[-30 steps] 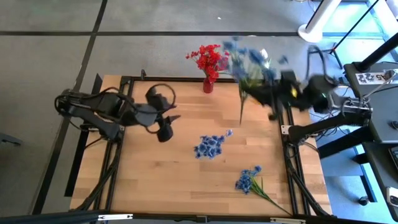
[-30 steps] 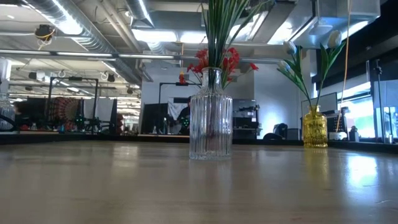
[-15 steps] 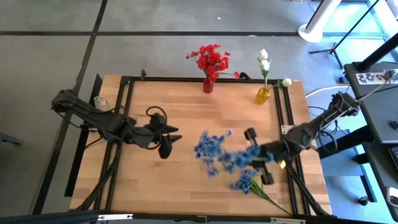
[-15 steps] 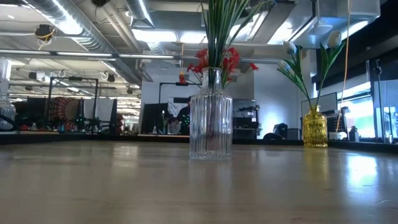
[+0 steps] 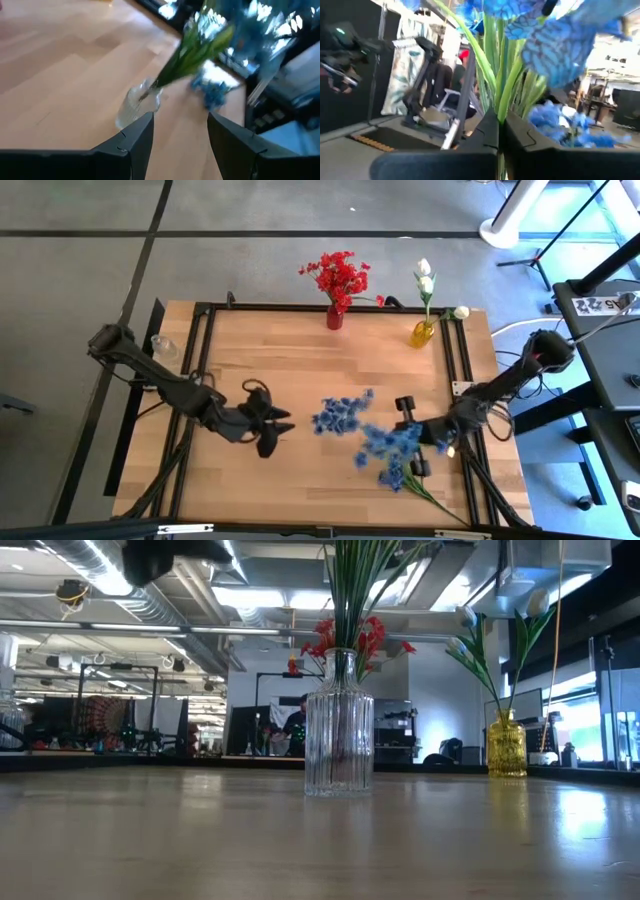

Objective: Sort flowers into vase by color
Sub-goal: Put the left blue flower into the transparent vase, then put the blue flower into the transparent vase

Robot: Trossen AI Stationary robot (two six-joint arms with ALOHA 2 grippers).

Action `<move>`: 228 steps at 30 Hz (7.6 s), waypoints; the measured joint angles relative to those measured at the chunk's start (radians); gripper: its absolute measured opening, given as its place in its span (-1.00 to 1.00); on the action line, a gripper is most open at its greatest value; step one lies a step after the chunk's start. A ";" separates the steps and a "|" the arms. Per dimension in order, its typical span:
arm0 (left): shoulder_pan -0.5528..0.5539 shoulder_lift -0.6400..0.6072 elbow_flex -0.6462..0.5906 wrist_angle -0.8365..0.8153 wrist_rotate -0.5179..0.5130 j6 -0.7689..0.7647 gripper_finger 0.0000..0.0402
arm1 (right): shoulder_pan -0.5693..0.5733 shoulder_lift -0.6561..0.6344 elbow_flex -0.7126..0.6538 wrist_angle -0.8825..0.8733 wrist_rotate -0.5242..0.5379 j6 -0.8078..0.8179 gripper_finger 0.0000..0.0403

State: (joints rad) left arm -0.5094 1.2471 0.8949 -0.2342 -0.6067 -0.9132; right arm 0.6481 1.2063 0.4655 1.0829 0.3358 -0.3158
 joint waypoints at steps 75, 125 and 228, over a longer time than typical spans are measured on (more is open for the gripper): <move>0.057 0.187 -0.009 0.032 0.024 0.080 -0.10 | -0.359 0.141 0.454 -1.487 -0.188 0.763 0.64; 0.050 0.150 -0.009 -0.076 -0.081 -0.151 -0.10 | -0.041 0.147 0.534 -1.509 0.089 0.936 -0.91; 0.659 0.388 -0.058 0.403 0.729 0.970 -0.10 | -0.334 0.311 0.212 0.035 0.390 0.168 -0.94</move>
State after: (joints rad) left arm 0.1501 1.6348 0.8368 0.1688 0.1220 0.0570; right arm 0.3138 1.5174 0.6773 1.1176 0.7262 -0.1482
